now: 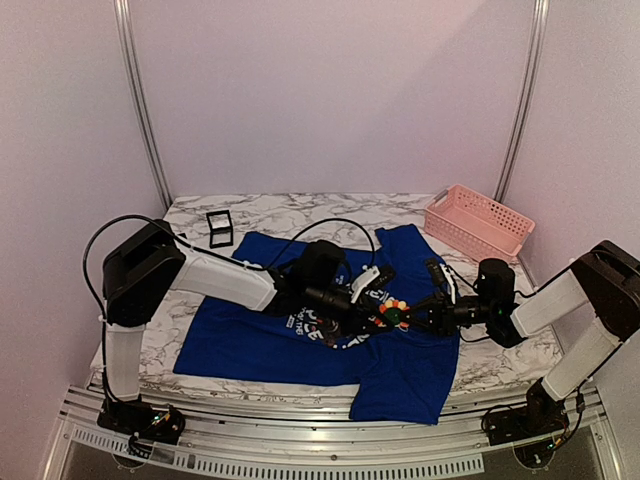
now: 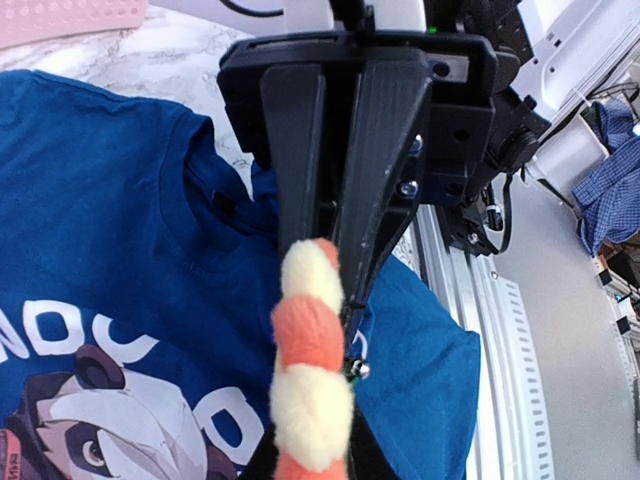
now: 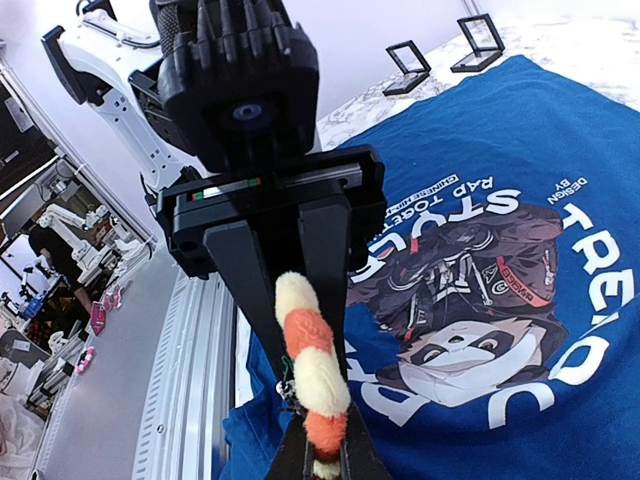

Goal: Pin the brooch onto the clothing
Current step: Pin the brooch onto the flattened clothing.

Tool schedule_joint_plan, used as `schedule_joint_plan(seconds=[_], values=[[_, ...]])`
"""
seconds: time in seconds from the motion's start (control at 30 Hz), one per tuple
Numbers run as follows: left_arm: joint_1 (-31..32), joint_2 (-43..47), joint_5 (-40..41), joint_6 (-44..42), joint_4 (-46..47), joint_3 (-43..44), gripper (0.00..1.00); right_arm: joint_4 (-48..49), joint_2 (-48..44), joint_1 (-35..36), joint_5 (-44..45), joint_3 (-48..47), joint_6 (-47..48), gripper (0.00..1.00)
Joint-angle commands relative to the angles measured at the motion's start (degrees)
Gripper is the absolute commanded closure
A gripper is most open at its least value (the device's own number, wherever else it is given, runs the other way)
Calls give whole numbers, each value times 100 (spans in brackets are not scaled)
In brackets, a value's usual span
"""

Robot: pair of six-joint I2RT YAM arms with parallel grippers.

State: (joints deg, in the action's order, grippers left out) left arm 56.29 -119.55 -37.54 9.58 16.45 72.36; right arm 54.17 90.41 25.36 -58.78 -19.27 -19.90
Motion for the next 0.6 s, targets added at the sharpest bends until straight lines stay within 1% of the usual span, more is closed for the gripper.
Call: schedule_joint_plan(seconds=[0.0,0.13,0.33,0.5,0.57], values=[[-75,220,6,-7,161,-63,91,86,73,-19,-115,46,-37,100],[-52,177,-66,-11,244,-49,94,86,80,-16,-145,3,-41,100],[19,32,2,-70,51,145,93,76,91,21,-221,-106,-47,100],[44,-20,126,-91,-124,267,94,-14,56,140,-206,-120,53,100],[56,-36,117,-121,-199,292,92,-34,38,167,-180,-129,56,100]])
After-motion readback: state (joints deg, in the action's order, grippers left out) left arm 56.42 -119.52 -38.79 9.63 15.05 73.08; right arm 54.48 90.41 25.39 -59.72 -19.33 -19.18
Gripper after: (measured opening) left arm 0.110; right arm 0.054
